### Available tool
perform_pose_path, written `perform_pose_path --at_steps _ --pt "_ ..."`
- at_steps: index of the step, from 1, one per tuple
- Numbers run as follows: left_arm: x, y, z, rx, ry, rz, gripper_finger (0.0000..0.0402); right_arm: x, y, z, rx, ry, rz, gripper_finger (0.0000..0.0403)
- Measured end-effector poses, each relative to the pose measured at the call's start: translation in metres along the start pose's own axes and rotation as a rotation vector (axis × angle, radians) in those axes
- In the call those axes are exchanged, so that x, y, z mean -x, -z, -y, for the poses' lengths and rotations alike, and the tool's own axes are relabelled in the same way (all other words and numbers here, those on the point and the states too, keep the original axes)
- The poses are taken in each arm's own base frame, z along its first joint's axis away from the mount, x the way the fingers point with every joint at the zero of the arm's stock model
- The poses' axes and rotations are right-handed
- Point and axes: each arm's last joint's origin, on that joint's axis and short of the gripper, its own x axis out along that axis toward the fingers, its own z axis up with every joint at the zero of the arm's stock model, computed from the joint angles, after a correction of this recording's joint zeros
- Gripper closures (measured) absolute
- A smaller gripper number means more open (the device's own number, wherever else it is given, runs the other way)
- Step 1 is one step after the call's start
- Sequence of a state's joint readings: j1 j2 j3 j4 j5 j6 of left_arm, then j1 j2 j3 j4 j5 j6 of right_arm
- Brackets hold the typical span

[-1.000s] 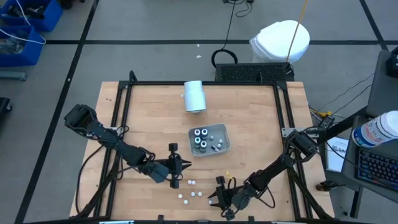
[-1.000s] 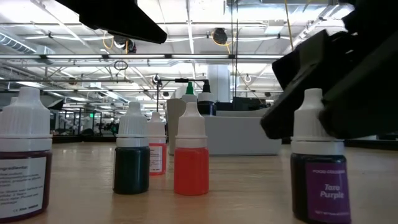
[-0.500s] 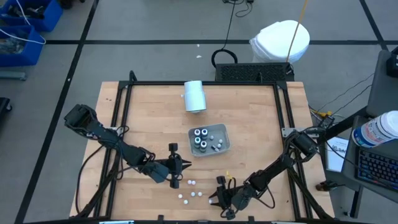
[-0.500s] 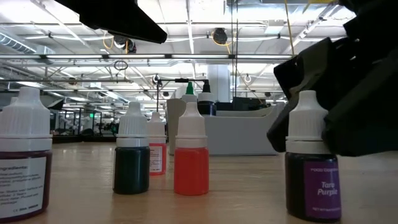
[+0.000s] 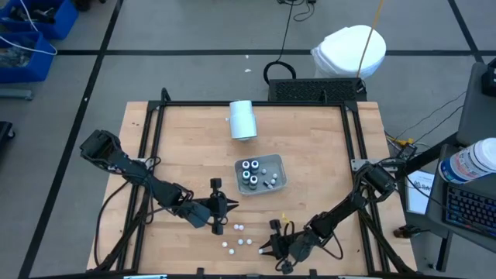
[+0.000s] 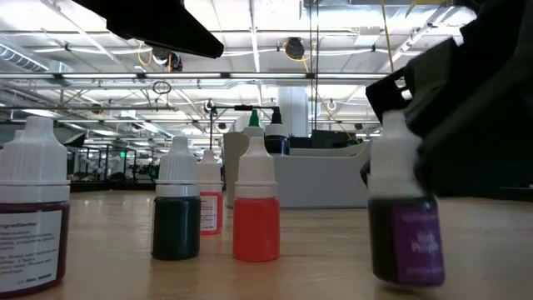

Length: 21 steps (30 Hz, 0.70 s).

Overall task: Pick & Place food coloring
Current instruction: Put the purple food coloring bottle into the gray bin

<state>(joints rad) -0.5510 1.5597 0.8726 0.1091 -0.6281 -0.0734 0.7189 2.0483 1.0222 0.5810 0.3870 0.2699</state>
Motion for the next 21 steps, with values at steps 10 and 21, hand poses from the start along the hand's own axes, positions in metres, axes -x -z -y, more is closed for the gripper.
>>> perform_pose_path --at_steps 10,21 --pt "0.002 0.0 0.003 0.029 0.031 -0.002 0.0364 0.004 -0.011 -0.001 0.01 -0.014 0.055 0.0349" --pt "0.002 0.001 0.004 -0.001 0.036 -0.006 0.0364 0.107 -0.09 0.033 0.143 0.407 0.018 0.0351"
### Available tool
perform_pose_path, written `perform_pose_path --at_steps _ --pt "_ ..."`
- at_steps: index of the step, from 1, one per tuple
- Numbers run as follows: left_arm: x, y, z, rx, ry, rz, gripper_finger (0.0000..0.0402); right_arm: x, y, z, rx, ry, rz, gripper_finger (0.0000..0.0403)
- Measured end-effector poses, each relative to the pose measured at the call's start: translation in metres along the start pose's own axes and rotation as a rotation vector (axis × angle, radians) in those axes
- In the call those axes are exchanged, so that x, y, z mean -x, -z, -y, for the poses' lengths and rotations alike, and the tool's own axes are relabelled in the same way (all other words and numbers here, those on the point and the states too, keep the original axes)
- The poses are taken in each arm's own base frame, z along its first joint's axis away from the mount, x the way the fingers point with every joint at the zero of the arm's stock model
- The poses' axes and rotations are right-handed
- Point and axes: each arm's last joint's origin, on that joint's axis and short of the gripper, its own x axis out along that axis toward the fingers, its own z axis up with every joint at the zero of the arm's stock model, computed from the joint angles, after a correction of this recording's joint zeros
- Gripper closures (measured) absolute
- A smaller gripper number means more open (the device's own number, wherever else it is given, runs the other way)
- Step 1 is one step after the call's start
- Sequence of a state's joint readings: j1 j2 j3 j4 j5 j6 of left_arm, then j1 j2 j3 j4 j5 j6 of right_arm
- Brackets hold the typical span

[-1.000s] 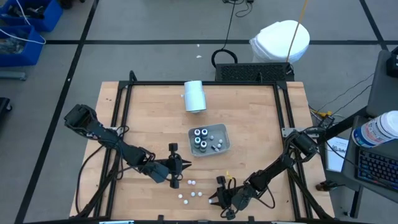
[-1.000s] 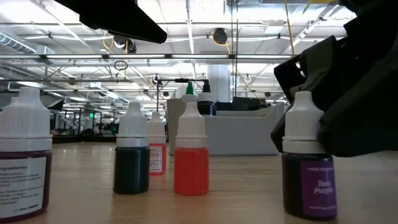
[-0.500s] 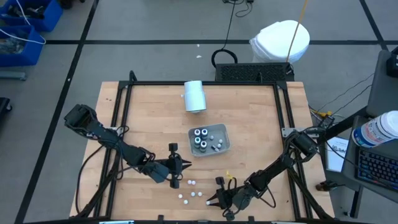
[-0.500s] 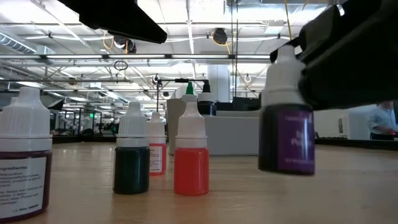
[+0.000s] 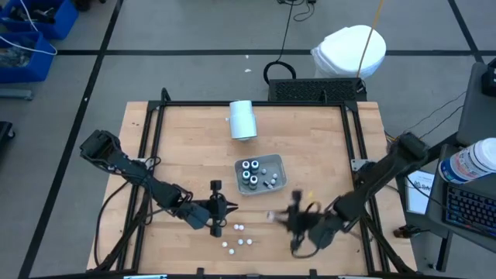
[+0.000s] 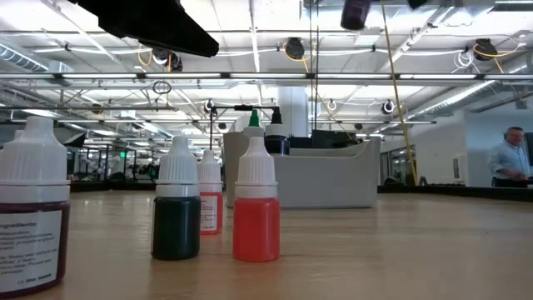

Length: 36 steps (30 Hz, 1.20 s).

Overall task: Pick & Place food coloring
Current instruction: Put the purple food coloring bottle into the gray bin

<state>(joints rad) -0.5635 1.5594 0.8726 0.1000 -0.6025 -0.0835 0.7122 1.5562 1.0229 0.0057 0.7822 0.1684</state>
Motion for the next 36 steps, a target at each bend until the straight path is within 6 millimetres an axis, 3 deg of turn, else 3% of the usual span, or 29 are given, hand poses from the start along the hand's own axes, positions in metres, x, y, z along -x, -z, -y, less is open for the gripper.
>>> perform_pose_path --at_steps 3,7,10,16,20,25,36 --pt "0.0 0.0 0.0 0.0 0.0 0.0 0.0364 0.009 -0.01 0.033 0.001 0.131 -0.022 0.0351" --pt "0.0 0.0 0.0 -0.002 -0.001 0.001 0.0364 -0.004 -0.004 0.068 -0.033 0.204 -0.054 0.0351" --pt "0.0 0.0 0.0 -0.007 -0.001 0.001 0.0364 -0.022 0.014 0.093 -0.1 0.26 -0.067 0.0351" --pt "0.0 0.0 0.0 -0.011 -0.001 -0.001 0.0364 -0.045 0.066 0.127 -0.268 0.198 -0.034 0.0351" --pt "0.0 0.0 0.0 -0.043 -0.001 -0.001 0.0364 -0.049 0.083 0.142 -0.307 0.168 -0.043 0.0351" --pt "0.0 0.0 0.0 -0.073 -0.002 0.004 0.0364 -0.06 0.088 0.152 -0.315 0.133 -0.075 0.0351" --pt "0.0 -0.003 0.0 -0.078 -0.011 0.027 0.0364 -0.079 0.103 0.155 -0.332 0.177 -0.164 0.0351"
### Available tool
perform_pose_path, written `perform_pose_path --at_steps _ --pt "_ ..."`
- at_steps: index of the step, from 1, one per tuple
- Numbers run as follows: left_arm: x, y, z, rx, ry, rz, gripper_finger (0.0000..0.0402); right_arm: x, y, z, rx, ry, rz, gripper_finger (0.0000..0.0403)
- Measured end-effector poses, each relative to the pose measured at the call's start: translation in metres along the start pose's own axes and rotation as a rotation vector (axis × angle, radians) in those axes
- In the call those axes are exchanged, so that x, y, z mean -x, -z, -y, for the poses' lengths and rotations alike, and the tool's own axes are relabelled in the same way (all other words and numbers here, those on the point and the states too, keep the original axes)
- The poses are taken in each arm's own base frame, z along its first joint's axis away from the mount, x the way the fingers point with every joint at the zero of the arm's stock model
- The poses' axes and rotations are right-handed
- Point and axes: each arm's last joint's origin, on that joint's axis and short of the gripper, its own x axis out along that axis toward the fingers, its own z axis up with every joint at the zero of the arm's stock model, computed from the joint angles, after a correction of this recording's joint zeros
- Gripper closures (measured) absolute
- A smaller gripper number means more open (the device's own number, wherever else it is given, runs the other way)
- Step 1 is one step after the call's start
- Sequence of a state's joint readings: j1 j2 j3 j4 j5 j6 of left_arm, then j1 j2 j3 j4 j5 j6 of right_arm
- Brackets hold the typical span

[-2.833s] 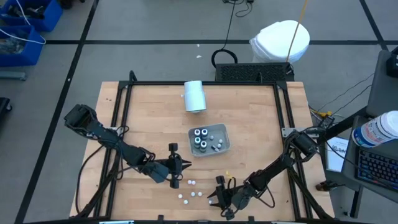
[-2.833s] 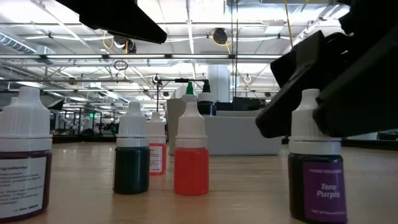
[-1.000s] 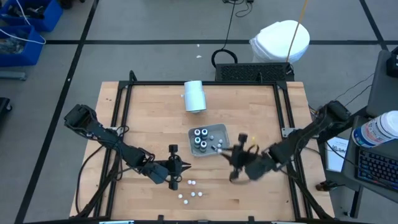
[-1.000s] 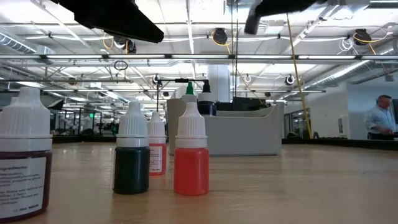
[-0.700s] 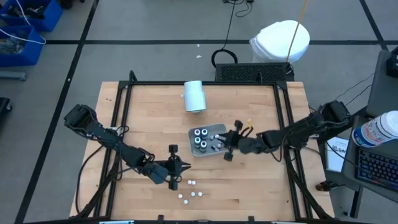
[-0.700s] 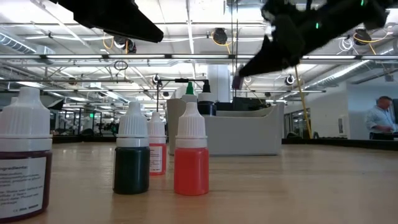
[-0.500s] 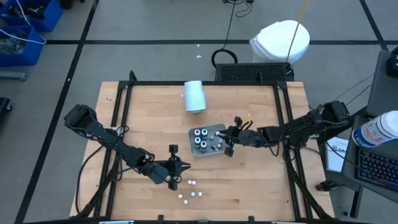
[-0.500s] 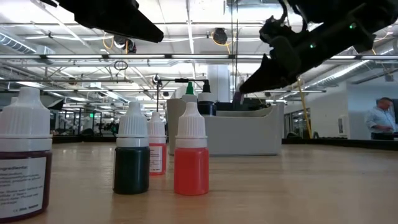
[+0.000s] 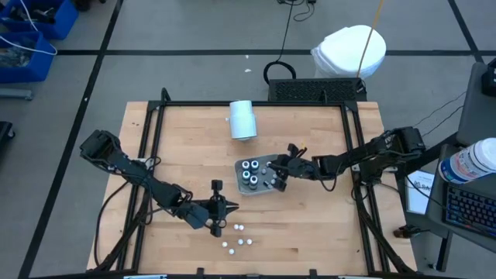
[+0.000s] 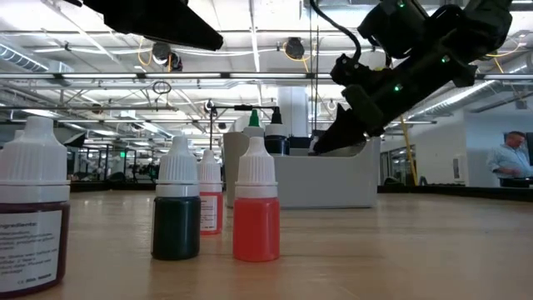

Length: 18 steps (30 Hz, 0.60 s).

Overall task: Pick & Place food coloring
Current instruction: Put the purple food coloring bottle into the gray bin

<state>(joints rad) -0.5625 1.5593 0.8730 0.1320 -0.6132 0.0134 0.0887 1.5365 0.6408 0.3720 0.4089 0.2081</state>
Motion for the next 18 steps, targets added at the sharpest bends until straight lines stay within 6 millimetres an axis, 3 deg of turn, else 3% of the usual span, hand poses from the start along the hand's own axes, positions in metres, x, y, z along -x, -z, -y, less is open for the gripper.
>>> perform_pose_path --at_steps 18 --pt "-0.0033 0.0002 -0.0056 -0.002 -0.031 -0.005 0.0364 0.0 0.0037 0.0025 0.024 0.022 -0.043 0.0351"
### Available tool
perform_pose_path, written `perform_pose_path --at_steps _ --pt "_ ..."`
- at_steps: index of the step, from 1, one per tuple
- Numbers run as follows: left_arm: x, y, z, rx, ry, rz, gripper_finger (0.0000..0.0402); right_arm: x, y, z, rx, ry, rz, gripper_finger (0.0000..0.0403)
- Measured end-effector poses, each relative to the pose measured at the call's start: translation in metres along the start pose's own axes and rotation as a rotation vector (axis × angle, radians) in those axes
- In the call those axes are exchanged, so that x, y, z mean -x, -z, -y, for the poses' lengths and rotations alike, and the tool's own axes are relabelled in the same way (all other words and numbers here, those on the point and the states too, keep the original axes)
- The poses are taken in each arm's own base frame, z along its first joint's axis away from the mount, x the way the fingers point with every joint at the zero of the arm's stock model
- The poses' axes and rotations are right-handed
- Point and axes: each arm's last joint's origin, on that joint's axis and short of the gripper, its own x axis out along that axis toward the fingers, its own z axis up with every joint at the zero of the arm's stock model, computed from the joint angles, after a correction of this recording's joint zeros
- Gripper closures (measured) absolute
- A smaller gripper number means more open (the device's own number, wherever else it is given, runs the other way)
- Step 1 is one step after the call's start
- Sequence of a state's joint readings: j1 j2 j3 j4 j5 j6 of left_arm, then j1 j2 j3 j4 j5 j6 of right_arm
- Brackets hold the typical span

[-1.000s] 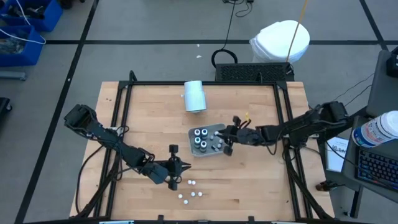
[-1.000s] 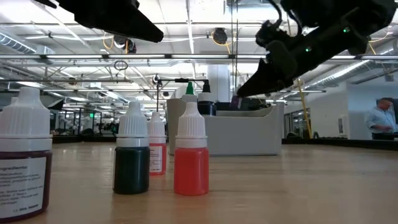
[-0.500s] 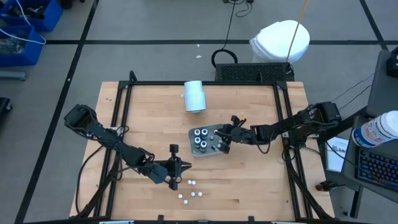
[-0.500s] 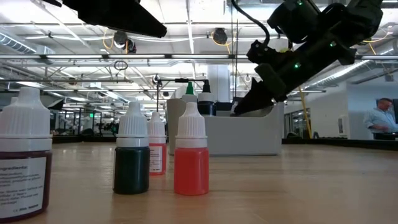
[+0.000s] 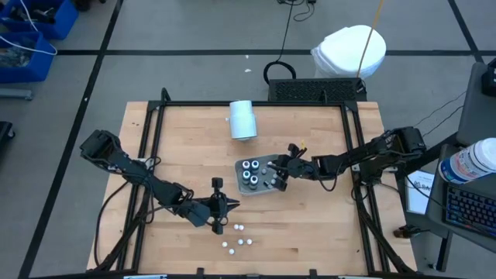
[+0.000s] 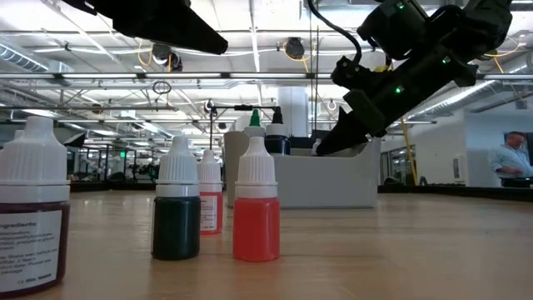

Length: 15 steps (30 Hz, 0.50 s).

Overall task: Pick & Place food coloring
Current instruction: Put the purple food coloring bottle into the gray bin

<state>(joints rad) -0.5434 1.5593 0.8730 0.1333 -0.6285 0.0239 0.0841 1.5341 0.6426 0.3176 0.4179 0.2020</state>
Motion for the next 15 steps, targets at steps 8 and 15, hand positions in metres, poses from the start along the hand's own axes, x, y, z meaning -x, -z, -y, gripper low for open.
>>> perform_pose_path --at_steps 8,15 --pt "0.0 0.0 0.0 0.007 0.0 0.0 0.0364 -0.0001 0.0004 0.0002 -0.02 0.005 -0.003 0.0351" --pt "0.0 0.0 0.0 -0.001 0.0 0.0 0.0364 0.0011 0.0023 -0.0025 0.014 -0.004 -0.014 0.0351"
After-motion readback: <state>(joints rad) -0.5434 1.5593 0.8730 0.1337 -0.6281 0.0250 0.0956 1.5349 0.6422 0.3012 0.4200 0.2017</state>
